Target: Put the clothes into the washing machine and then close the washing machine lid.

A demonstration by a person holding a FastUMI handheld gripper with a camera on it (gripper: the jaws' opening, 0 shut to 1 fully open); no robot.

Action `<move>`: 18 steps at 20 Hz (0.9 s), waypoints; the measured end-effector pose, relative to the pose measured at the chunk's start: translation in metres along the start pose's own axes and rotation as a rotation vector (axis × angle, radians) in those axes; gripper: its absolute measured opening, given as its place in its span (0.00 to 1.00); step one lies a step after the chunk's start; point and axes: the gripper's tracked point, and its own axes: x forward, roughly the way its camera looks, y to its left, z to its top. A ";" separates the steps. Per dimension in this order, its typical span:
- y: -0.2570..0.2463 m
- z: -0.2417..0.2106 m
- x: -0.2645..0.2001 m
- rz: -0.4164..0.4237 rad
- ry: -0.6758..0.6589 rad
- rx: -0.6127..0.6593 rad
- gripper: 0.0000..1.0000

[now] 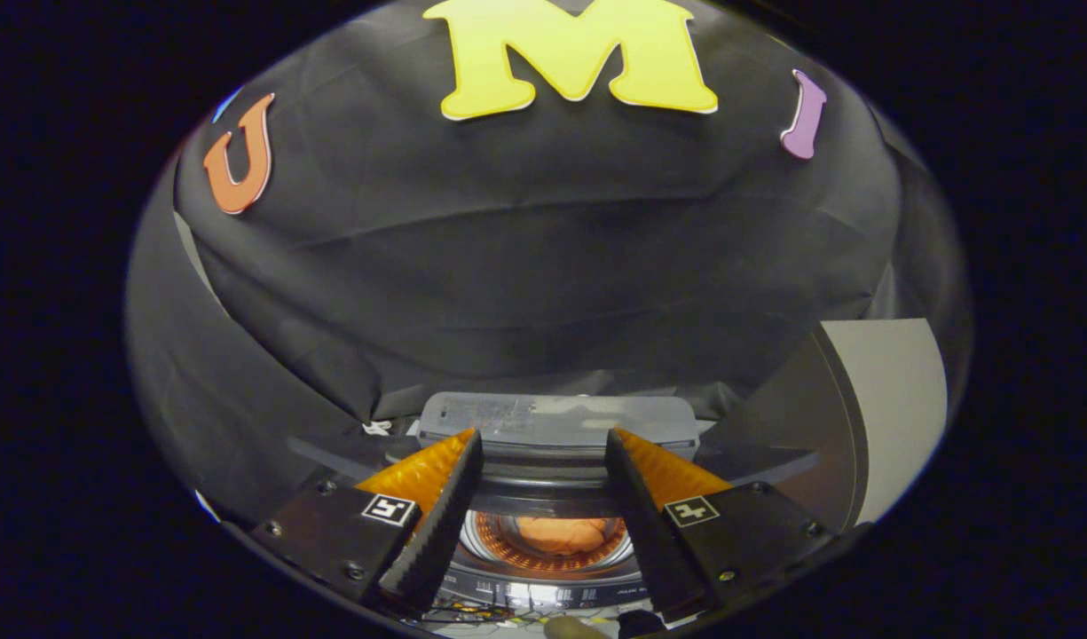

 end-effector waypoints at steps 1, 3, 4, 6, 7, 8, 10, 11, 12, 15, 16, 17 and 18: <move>0.000 -0.002 -0.001 0.000 0.001 0.000 0.88; 0.001 -0.006 -0.001 0.003 0.008 0.004 0.88; 0.002 -0.008 -0.002 0.005 0.016 0.010 0.88; 0.002 -0.014 -0.003 0.008 0.025 0.006 0.87; 0.002 -0.018 -0.003 0.008 0.036 0.003 0.87; 0.000 -0.024 -0.006 0.006 0.052 0.000 0.87; -0.001 -0.038 -0.009 0.000 0.084 0.004 0.87; 0.001 -0.050 -0.008 0.003 0.099 0.004 0.87; 0.000 -0.063 -0.007 0.003 0.109 0.005 0.87; -0.003 -0.090 -0.010 0.000 0.149 0.006 0.87; -0.003 -0.099 -0.012 0.003 0.170 0.007 0.87; -0.002 -0.107 -0.014 0.008 0.185 0.009 0.87; -0.004 -0.112 -0.016 0.007 0.193 0.002 0.87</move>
